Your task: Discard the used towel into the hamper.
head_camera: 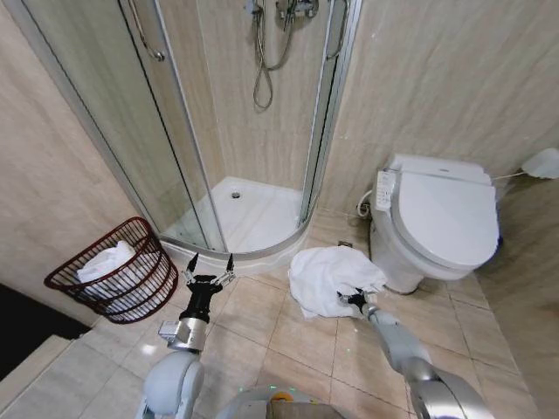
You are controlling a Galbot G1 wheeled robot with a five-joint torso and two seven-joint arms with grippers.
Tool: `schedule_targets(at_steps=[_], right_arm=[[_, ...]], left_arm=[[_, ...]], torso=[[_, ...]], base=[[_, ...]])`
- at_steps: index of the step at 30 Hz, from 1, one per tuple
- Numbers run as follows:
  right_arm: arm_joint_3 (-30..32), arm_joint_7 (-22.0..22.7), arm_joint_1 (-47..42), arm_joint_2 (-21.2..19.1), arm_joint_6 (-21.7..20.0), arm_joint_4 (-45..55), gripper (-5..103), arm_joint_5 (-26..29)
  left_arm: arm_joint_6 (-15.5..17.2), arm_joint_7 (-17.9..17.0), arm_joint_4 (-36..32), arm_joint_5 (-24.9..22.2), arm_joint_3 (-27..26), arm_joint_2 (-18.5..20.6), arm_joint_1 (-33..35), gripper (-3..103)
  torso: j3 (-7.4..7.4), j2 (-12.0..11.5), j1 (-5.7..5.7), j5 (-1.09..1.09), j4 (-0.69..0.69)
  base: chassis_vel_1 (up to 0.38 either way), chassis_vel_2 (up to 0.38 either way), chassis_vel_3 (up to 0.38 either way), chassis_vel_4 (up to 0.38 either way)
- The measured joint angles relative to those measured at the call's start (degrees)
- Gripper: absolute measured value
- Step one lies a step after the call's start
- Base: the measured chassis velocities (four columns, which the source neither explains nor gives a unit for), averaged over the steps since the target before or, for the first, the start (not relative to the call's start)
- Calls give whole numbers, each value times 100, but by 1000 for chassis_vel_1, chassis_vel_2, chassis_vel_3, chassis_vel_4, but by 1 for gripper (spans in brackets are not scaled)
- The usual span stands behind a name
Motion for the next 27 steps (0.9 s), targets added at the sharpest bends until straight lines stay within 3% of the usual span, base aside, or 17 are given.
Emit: schedule_targets(at_steps=[15,27], right_arm=[[60,244,-92,-96,287,180,100,-23],[74,231,-111,-65,473,83,100,44]], left_arm=[[0,0,0,0,0,0,0,100],[0,0,0,0,0,0,0,100]], torso=[[225,327,104,-3,1],[234,335,103,-2,1]], base=[[0,0,0,0],[0,0,0,0]])
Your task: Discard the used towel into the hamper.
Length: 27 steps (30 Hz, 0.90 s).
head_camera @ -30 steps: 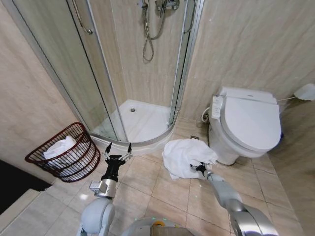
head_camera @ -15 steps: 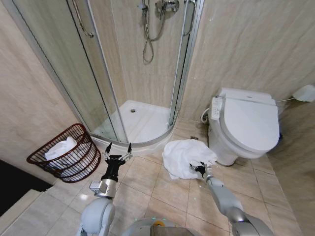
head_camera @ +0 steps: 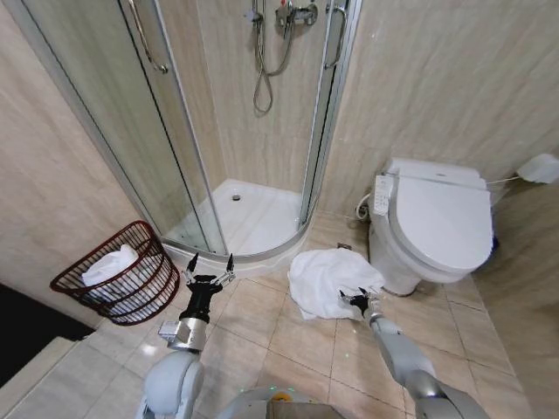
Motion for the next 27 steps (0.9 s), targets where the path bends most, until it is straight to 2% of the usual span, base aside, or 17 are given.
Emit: schedule_targets(at_steps=[20,27], right_arm=[[10,62,117,10,123,-123,100,-109],[30,105,55,-12,47,32,100,-480]], left_arm=[[0,0,0,0,0,0,0,100],[0,0,0,0,0,0,0,100]], torso=[[-320,-467,-146,-1,0],[-427,-615,-186,-2,0]], base=[[0,0,0,0],[0,0,0,0]])
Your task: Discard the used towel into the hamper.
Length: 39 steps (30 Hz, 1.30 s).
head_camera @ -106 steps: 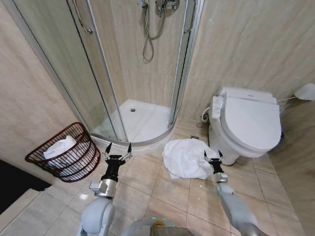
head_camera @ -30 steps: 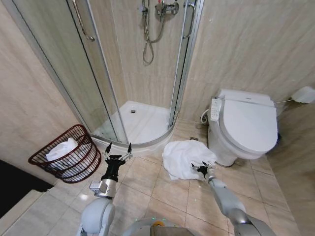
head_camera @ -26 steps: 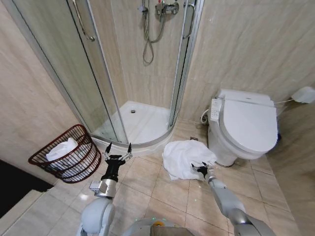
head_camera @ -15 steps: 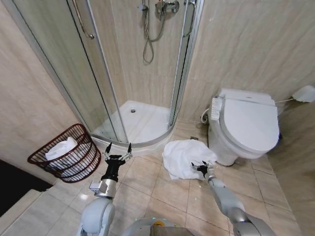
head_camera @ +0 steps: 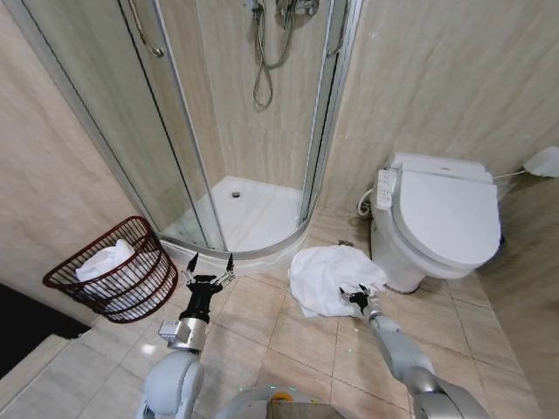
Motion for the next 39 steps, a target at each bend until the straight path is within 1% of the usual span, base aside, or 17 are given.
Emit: schedule_targets(at_steps=[5,16,17,18,19,21,22,23,25,27,29,30,32,33,39], right_arm=[[-9,-77,23,-26,-26,-12,100,20],[-31,-489,100,-64,2,-134,100,306],[-45,-584,113,-64,31,-168,100,386],[-45,-584,113,-64,31,-168,100,386],[-61,-652,126,-64,88,-210,100,467],[-76,-836,120,-46,230,-247,100,658],[-76,-836,120,-46,230,-247,100,658],[-77,-1024,97,-33,325,-240,100,735],[-73,-1179,45,-14,380,-243,100,660],[-71,-1199,36,-13,362,-262,100,629],[-65,-1283,0,-32,152,-337,100,610],[-65,-1283,0,-32,152,-337,100,610],[-60,-1368,-68,-52,-5,-393,100,485],[-53,-1396,-88,-57,-41,-408,100,418],[-21,-1404,-98,-28,-235,-508,100,140]], left_arm=[[0,0,0,0,0,0,0,100],[0,0,0,0,0,0,0,100],[0,0,0,0,0,0,0,100],[0,0,0,0,0,0,0,100],[0,0,0,0,0,0,-1,100],[0,0,0,0,-1,0,-1,100],[0,0,0,0,-1,0,-1,100],[0,0,0,0,-1,0,-2,100],[0,0,0,0,0,0,-2,100],[0,0,0,0,0,-1,-2,100],[0,0,0,0,0,1,-2,100],[0,0,0,0,0,1,-2,100],[0,0,0,0,0,1,0,100],[0,0,0,0,0,1,1,100],[0,0,0,0,0,1,0,100]], torso=[[-7,-8,-3,1,0],[0,1,-1,1,-1],[1,3,0,2,0],[1,3,0,2,0],[4,4,1,-2,0],[6,8,3,3,2],[6,8,3,3,2],[8,9,6,1,4],[11,10,9,4,0],[11,11,9,4,0],[11,16,7,-4,-2],[11,16,7,-4,-2],[10,19,4,2,-1],[11,20,4,0,0],[14,23,4,1,-1]], base=[[0,0,0,0],[-63,59,58,-65],[-158,207,188,-185],[-158,207,188,-185],[-177,207,218,-194],[-194,166,191,-195],[-194,142,165,-196],[-183,142,165,-114],[-149,124,101,-63],[-70,60,53,7],[-47,11,-58,-13],[-25,11,-82,-34],[76,-8,-76,2],[78,-13,-33,28],[13,-2,-5,5]])
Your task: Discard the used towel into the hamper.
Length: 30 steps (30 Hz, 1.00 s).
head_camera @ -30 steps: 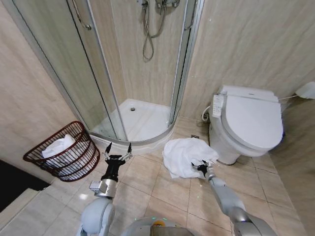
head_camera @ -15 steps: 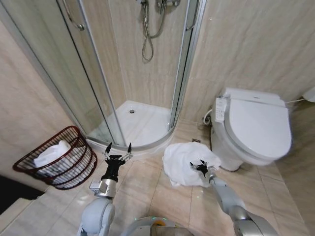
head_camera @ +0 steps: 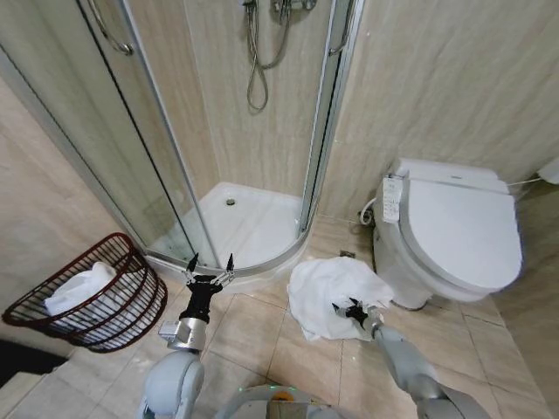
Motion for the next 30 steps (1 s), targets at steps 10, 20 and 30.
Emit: schedule_targets(at_steps=[10,20,30], right_arm=[[90,321,104,-37,-285,-207,87,-236],[79,446,21,-68,-216,-138,56,-139],[63,496,-33,-67,-116,-102,33,-127]], left_arm=[[0,0,0,0,0,0,-1,100],[0,0,0,0,0,0,-1,100],[0,0,0,0,0,0,-1,100]], torso=[[3,2,3,0,2],[5,5,4,0,0],[5,6,4,0,1]], base=[[0,0,0,0],[0,0,0,0],[0,0,0,0]])
